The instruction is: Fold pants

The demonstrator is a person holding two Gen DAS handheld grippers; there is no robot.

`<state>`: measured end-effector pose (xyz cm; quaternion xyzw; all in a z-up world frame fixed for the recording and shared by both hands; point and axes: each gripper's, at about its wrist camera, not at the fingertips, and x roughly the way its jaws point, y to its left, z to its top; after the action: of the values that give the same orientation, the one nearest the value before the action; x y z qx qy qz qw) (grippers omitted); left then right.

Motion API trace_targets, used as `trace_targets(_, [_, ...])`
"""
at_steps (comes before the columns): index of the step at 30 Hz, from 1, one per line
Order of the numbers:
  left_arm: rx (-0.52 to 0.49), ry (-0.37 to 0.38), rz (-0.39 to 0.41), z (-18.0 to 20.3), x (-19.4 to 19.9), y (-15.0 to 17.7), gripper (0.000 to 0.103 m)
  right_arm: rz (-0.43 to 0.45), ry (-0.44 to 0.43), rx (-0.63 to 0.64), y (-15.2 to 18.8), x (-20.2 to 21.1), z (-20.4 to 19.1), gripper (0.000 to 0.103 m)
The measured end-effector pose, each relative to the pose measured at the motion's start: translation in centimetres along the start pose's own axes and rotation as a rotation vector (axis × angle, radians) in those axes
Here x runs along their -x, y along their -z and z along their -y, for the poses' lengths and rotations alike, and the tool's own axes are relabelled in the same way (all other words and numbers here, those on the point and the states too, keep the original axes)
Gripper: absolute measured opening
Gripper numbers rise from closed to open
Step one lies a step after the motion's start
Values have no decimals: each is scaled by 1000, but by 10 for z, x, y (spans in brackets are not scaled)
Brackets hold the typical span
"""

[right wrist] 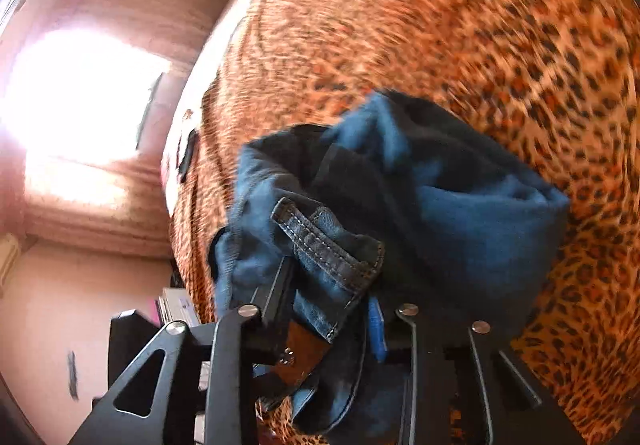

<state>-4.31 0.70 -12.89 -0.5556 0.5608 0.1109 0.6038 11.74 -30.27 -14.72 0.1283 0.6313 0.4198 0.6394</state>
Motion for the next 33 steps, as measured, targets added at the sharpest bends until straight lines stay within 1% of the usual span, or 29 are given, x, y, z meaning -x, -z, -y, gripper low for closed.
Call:
trace_targets(1, [-18,1,6,4,4,1,13,0,-16,19,-1,4,-6,21])
trace_targets(2, [-44,7,7,11,9,5,11,2,-40,33,-1,11,-12,20])
trace_targets(5, [-113,45,-11,29,22,28,10,35,-103,59,7,44,-23,20])
trace_targets(6, [-138,47,-11,34,24,33,11,54,-99,60,8,54,-21,20])
trace_targets(7, [-165,43,-13,37,23,38,11,64,-90,46,10,59,-14,20])
trace_targets(8, [-171,34,-24,39,17,39,11,71,-69,0,13,62,3,20])
trace_targets(9, [-167,23,-40,38,7,38,11,72,-50,-37,15,60,16,20])
trace_targets(10, [-154,-8,-64,35,-10,35,11,68,-28,-75,18,57,30,19])
trace_targets(11, [-134,-33,-87,35,-25,32,11,45,16,-130,23,46,51,16])
trace_targets(12, [-117,-57,-110,32,-39,29,11,27,44,-154,25,38,62,16])
trace_targets(13, [-124,-74,-120,30,-49,28,11,-4,84,-169,29,28,71,16])
trace_targets(15, [-158,-87,-108,32,-53,28,11,-17,110,-168,33,23,75,18])
trace_targets(17, [-170,-72,-108,35,-45,28,12,1,93,-162,32,29,68,20])
trace_targets(19, [-206,-64,-98,38,-29,32,12,40,128,-114,28,46,54,20])
trace_targets(21, [-254,-65,-73,44,-11,40,12,100,135,-51,20,63,32,20])
trace_targets(22, [-285,-62,-60,48,-1,44,13,123,136,-31,16,67,24,22])
trace_targets(24, [-347,-45,-34,54,21,54,15,151,112,27,4,70,0,35])
trace_targets(25, [-364,-30,-33,52,26,57,16,137,95,64,-4,64,-13,55])
trace_targets(26, [-368,-8,-34,51,34,58,17,122,86,83,-11,58,-18,67])
trace_targets(28, [-353,11,-26,40,49,63,20,73,80,153,-24,34,-39,67])
trace_targets(29, [-335,23,-17,32,56,60,23,56,96,181,-25,28,-47,67])
trace_targets(30, [-324,29,-4,27,64,56,27,46,107,193,-30,21,-50,67])
trace_targets(32, [-263,16,51,11,77,43,32,20,102,205,-42,-4,-61,67])
trace_targets(33, [-231,17,67,4,80,35,32,15,114,210,-47,-13,-66,67])
